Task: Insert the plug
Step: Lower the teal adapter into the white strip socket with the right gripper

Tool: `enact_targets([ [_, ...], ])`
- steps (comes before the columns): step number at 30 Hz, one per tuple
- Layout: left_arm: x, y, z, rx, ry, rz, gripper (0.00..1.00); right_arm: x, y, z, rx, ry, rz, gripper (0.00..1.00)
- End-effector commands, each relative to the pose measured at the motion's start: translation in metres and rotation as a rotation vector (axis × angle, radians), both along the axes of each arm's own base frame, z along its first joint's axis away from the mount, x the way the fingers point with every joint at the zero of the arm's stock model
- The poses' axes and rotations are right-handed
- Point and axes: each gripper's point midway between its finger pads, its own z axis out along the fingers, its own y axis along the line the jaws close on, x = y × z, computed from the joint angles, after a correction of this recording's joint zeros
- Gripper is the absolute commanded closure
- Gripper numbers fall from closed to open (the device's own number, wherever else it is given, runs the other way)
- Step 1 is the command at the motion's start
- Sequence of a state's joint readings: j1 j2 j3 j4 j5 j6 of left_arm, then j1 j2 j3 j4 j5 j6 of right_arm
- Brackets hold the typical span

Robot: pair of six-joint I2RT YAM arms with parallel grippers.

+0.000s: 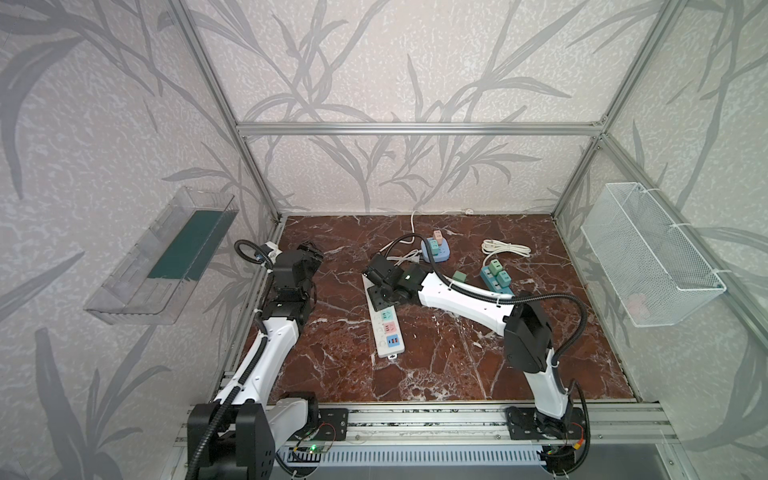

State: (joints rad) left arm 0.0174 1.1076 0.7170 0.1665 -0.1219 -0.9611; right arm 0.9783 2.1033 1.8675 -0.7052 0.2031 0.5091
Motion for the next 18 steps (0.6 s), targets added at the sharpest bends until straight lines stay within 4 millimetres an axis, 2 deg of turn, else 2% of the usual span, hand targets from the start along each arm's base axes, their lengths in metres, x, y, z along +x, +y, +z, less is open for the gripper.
enact_targets([
  [1, 0.002, 0.001, -0.003, -0.006, -0.001, 0.000, 0.31, 0.012, -0.006, -0.001, -0.017, 0.006, 0.017, 0.38],
  [6, 0.005, 0.000, -0.007, -0.008, 0.009, -0.009, 0.32, 0.016, -0.009, -0.021, -0.033, 0.050, 0.011, 0.38],
  [14, 0.008, -0.001, -0.009, -0.010, 0.016, -0.018, 0.32, 0.007, -0.021, -0.066, -0.059, 0.161, 0.000, 0.39],
  [18, 0.009, -0.002, -0.011, -0.011, 0.022, -0.026, 0.33, 0.005, -0.031, -0.074, -0.062, 0.173, -0.024, 0.40],
])
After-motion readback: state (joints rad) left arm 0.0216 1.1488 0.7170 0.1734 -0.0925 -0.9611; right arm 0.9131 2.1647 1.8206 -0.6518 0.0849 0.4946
